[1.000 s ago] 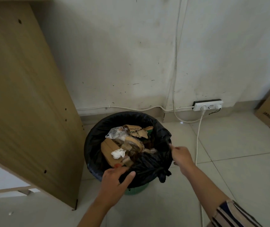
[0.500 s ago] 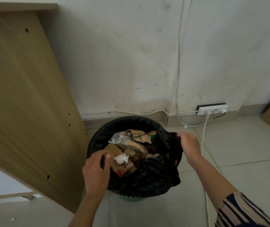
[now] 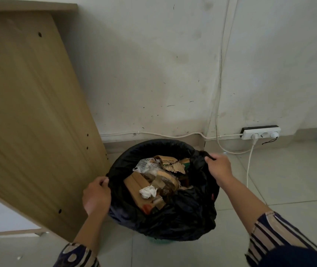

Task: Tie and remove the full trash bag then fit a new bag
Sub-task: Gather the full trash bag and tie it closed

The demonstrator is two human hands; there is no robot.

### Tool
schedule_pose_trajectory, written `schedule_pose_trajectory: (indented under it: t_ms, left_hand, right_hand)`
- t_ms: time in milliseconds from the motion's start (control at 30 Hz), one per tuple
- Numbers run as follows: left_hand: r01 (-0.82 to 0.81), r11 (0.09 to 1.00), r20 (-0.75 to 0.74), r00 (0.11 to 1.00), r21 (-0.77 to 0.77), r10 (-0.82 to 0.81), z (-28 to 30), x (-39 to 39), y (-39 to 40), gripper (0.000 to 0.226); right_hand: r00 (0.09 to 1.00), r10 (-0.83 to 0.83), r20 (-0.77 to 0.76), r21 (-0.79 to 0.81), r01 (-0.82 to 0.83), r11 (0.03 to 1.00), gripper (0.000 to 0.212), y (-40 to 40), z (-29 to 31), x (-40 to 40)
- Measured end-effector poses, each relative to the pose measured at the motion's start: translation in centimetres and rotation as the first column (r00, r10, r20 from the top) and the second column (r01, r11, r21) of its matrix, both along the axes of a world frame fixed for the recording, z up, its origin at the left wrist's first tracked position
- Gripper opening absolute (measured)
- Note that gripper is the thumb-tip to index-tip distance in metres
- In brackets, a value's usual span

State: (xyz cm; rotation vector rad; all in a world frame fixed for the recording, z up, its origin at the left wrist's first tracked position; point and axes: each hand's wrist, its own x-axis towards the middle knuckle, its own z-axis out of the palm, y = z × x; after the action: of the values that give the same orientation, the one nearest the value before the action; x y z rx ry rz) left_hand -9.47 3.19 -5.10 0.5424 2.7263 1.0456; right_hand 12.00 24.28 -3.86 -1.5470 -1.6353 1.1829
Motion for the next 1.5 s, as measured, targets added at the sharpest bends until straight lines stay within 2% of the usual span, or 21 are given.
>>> schedule_pose_trajectory:
  t_ms: [100, 200, 267, 367, 433, 500, 600, 667, 800, 867, 967, 1067, 1133, 1200, 1267, 1300, 1367, 1433, 1467, 1500]
  left_hand:
    - [0.016, 0.984, 0.021, 1.000, 0.176, -0.020, 0.8, 0.0, 1.1, 0.024]
    - [-0.021, 0.937, 0.098, 0.995, 0.348, -0.014, 1.7, 0.1, 2.1, 0.018]
    - [0.015, 0.957, 0.056, 0.998, 0.290, -0.033, 1.6, -0.7, 2.5, 0.024]
    - [0.098, 0.991, 0.035, 0.994, 0.087, -0.102, 0.9, -2.0, 2.7, 0.042]
    - [0.143, 0.989, 0.083, 0.987, -0.027, -0.141, 0.1, -2.6, 2.9, 0.050]
    - [0.162, 0.984, 0.147, 0.978, -0.068, -0.150, -0.7, -3.0, 3.2, 0.046]
    - [0.123, 0.992, 0.136, 0.983, 0.003, -0.122, -1.3, -3.2, 3.7, 0.032]
    - [0.052, 0.997, 0.084, 0.995, 0.052, -0.056, -1.3, -3.1, 3.8, 0.026]
    - [-0.011, 0.982, 0.061, 0.998, 0.187, -0.001, -0.4, -3.0, 4.4, 0.021]
    - [0.062, 0.956, 0.077, 0.993, 0.288, -0.088, 0.3, -3.0, 5.3, 0.017]
    - [0.258, 0.914, 0.043, 0.958, 0.313, -0.285, 0.9, -2.5, 6.2, 0.010]
    - [0.217, 0.890, 0.064, 0.963, 0.401, -0.263, 0.9, -2.8, 5.7, 0.005]
    - [0.177, 0.927, 0.046, 0.978, 0.331, -0.203, 0.7, -3.9, 5.7, 0.024]
    - [0.226, 0.971, 0.031, 0.973, 0.082, -0.230, 0.4, -5.2, 6.6, 0.057]
    - [0.293, 0.948, 0.070, 0.956, -0.122, -0.286, 0.0, -5.9, 7.6, 0.072]
    - [0.310, 0.937, 0.087, 0.950, -0.159, -0.300, -0.1, -5.9, 7.9, 0.065]
    - [0.311, 0.938, 0.002, 0.949, -0.150, -0.314, -0.2, -5.7, 8.4, 0.038]
    - [0.316, 0.945, -0.083, 0.943, -0.078, -0.322, 0.1, -5.2, 8.9, 0.017]
    - [0.334, 0.942, -0.063, 0.941, 0.006, -0.333, 0.3, -5.0, 9.2, 0.007]
    - [0.334, 0.936, 0.002, 0.942, 0.113, -0.336, 0.6, -4.7, 9.6, 0.011]
  right_hand:
    - [0.975, 0.068, -0.210, -0.079, -0.086, 0.993, 0.027, -0.5, 1.5, -1.3]
    - [0.957, 0.112, -0.269, -0.165, -0.160, 0.973, 0.021, -0.8, 2.0, -1.2]
    - [0.972, 0.101, -0.210, -0.171, -0.138, 0.976, 0.014, -0.7, 1.7, -0.7]
    - [0.998, 0.051, -0.046, -0.044, -0.053, 0.998, 0.032, 0.3, 1.0, -0.4]
    - [0.985, 0.076, 0.154, 0.084, -0.090, 0.992, 0.041, 1.4, 0.3, -0.7]
    - [0.947, 0.177, 0.270, 0.087, -0.206, 0.975, 0.055, 2.2, -0.1, -1.1]
    - [0.844, 0.330, 0.423, 0.058, -0.388, 0.920, 0.045, 2.9, -1.0, -2.0]
    - [0.810, 0.322, 0.489, 0.100, -0.419, 0.902, 0.038, 3.0, -1.6, -2.3]
    - [0.876, 0.245, 0.416, 0.247, -0.369, 0.896, 0.031, 2.8, -2.5, -2.4]
    - [0.886, 0.229, 0.403, 0.273, -0.356, 0.894, 0.030, 2.8, -2.9, -2.5]
    - [0.878, 0.229, 0.421, 0.277, -0.364, 0.889, 0.030, 2.7, -3.4, -2.8]
    - [0.884, 0.224, 0.410, 0.277, -0.355, 0.893, 0.030, 2.7, -3.4, -2.7]
    - [0.916, 0.194, 0.352, 0.271, -0.298, 0.915, 0.028, 2.6, -2.9, -2.8]
    - [0.946, 0.147, 0.291, 0.260, -0.226, 0.939, 0.037, 2.6, -2.2, -3.3]
    - [0.910, 0.146, 0.389, 0.236, -0.251, 0.939, 0.056, 2.7, -1.6, -3.9]
    - [0.858, 0.154, 0.490, 0.226, -0.296, 0.928, 0.061, 2.9, -1.5, -4.2]
    - [0.770, 0.165, 0.617, 0.208, -0.362, 0.909, 0.054, 3.4, -1.8, -4.7]
    - [0.792, 0.193, 0.579, 0.201, -0.368, 0.908, 0.036, 4.0, -2.2, -5.1]
    - [0.833, 0.208, 0.512, 0.207, -0.354, 0.912, 0.031, 4.1, -2.4, -5.2]
    - [0.882, 0.216, 0.419, 0.219, -0.329, 0.918, 0.028, 4.2, -2.4, -5.3]
